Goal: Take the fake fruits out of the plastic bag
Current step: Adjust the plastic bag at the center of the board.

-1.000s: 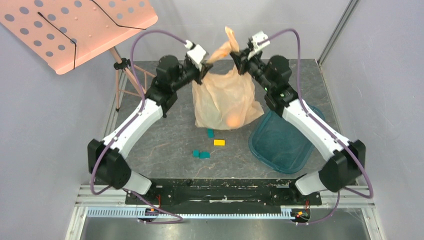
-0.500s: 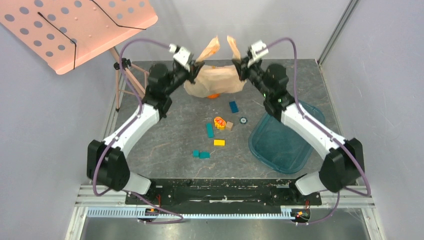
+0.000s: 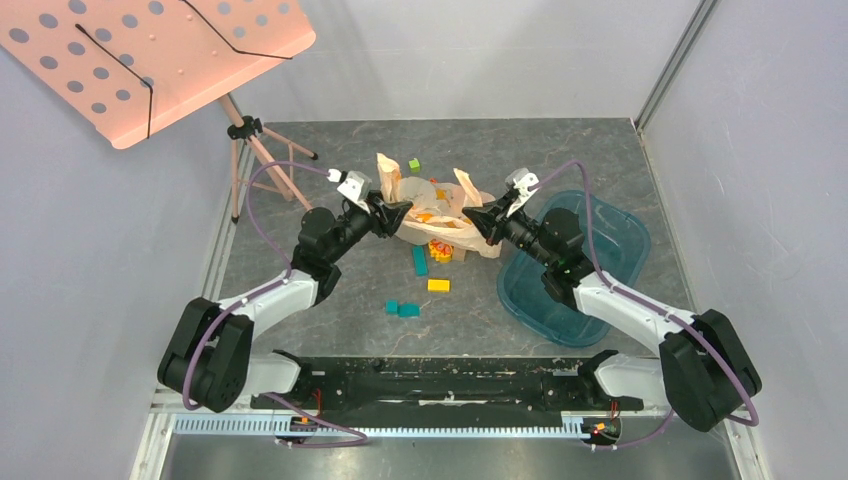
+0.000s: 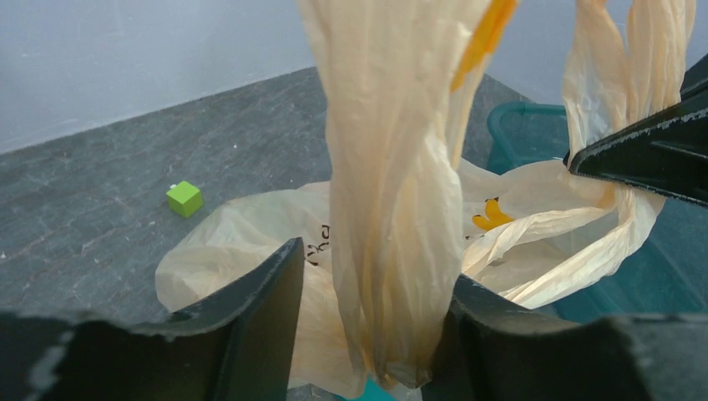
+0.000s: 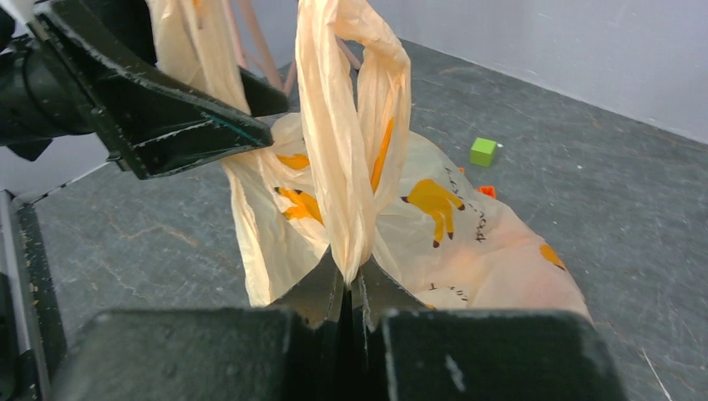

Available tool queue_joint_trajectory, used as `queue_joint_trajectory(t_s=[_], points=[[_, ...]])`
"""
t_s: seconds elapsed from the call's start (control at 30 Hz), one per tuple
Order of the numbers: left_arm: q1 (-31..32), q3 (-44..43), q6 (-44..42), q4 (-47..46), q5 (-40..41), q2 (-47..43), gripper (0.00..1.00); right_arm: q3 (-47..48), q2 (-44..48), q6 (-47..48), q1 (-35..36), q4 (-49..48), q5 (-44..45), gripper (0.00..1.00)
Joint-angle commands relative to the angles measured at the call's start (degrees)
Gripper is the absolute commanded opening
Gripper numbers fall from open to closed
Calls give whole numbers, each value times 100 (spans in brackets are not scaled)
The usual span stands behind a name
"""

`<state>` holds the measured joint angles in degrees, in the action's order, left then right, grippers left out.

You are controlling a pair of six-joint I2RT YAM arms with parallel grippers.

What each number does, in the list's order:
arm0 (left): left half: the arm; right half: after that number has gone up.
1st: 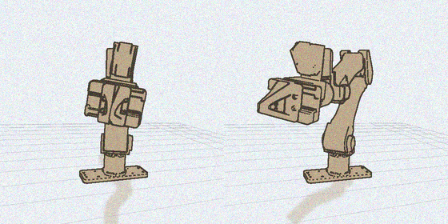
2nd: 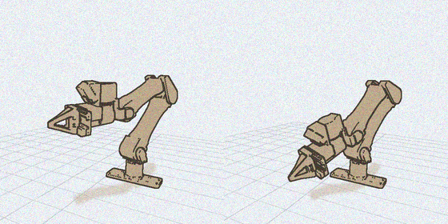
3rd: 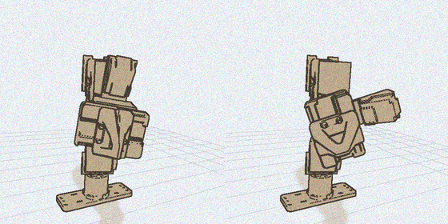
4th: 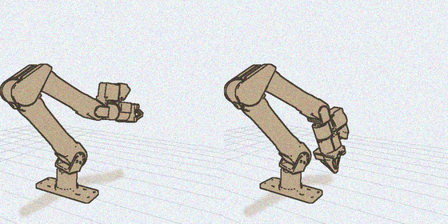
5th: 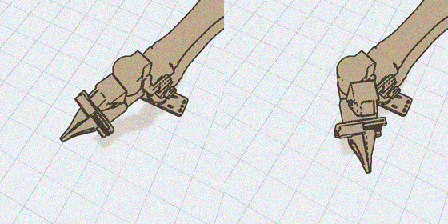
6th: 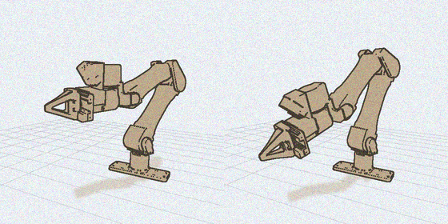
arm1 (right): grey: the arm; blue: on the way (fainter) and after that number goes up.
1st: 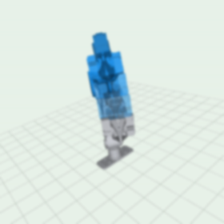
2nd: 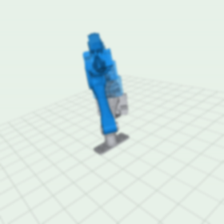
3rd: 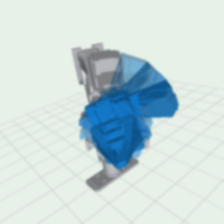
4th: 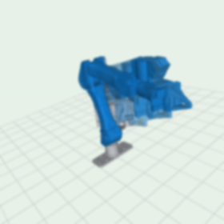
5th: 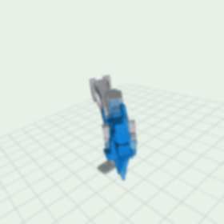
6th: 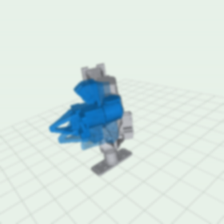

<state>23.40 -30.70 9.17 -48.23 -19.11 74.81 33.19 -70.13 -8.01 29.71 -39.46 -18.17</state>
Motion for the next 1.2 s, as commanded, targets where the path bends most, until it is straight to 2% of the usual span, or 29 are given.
queue_joint_trajectory(t_s=[0.0, 0.23, 0.43, 0.5, 0.53, 0.57, 0.67, 0.7, 0.83, 1.0, 1.07, 1.17], points=[[40, -341, 133, -101, 72, -257, 58, 50, 196, 19, 93, -251, -355, 1], [35, -831, -399, 882, 297, -646, 62, -118, 432, 226, 146, -105, -380, 10], [46, -1267, -816, 1540, 281, -721, 61, -141, 559, 320, 148, 27, -390, 15], [35, -1341, -861, 1666, 232, -679, 55, -150, 583, 337, 148, 46, -390, 15], [35, -1357, -870, 1706, 180, -656, 48, -153, 599, 340, 149, 59, -393, 15], [38, -1354, -861, 1717, 123, -644, 41, -155, 612, 340, 149, 63, -390, 14], [44, -1302, -761, 1719, -31, -697, 9, -146, 707, 361, 143, 166, -322, 10], [40, -1267, -727, 1719, -27, -761, 3, -157, 761, 351, 150, 211, -246, 9], [50, -931, -461, 1635, 165, -1207, 2, -304, 1057, -3, 149, 378, 581, 1], [50, -45, -30, 1038, 644, -2019, 2, -875, 1401, -918, 147, -260, 1086, 0], [45, 354, 155, 679, 752, -2296, 2, -1066, 1511, -1146, 153, -405, 1170, 7], [44, 771, 417, 126, 709, -2500, 2, -1051, 1616, -1074, 148, -329, 994, 33]])
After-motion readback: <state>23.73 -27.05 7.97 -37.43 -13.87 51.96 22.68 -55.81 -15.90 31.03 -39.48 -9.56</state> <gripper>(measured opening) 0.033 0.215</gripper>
